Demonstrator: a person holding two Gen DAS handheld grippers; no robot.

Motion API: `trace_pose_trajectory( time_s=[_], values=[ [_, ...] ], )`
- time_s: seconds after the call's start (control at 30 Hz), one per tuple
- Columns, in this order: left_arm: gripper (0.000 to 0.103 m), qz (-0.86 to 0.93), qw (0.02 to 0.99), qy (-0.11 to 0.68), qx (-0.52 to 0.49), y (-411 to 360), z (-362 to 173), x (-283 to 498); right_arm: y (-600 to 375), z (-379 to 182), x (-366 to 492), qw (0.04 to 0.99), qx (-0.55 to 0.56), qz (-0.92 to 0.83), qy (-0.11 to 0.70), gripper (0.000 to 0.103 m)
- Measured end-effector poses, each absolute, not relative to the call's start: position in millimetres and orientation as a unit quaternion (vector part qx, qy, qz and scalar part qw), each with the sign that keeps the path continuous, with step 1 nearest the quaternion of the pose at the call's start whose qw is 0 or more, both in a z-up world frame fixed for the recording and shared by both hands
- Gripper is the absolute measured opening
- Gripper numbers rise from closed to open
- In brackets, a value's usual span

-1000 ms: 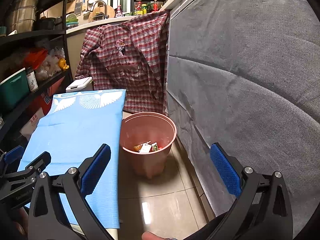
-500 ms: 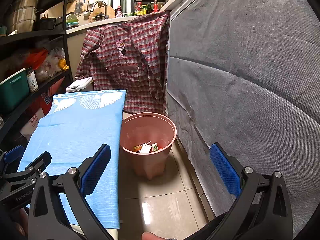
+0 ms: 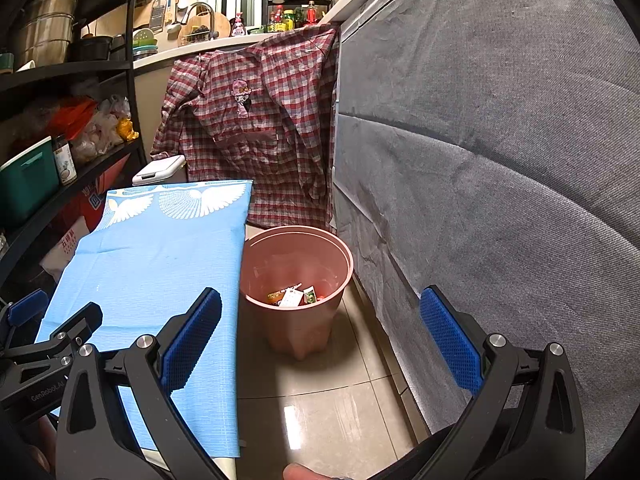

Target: Collect trash

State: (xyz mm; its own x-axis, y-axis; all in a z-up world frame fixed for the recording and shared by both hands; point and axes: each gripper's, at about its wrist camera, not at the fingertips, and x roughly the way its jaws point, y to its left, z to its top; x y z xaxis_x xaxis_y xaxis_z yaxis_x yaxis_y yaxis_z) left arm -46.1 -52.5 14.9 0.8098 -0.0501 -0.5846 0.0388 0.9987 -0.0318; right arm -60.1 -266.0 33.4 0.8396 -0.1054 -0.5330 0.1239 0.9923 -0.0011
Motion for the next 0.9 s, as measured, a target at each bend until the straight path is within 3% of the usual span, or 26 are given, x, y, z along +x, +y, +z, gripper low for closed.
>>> trace_pose_trajectory(
  time_s=[0.9],
  values=[
    [0.094,-0.023,0.952,0.305,-0.008,-59.4,20.7,-45.1,-265.5,32.9,-60.5,0.959,0.016,-0.06,0.277,0.098]
  ],
)
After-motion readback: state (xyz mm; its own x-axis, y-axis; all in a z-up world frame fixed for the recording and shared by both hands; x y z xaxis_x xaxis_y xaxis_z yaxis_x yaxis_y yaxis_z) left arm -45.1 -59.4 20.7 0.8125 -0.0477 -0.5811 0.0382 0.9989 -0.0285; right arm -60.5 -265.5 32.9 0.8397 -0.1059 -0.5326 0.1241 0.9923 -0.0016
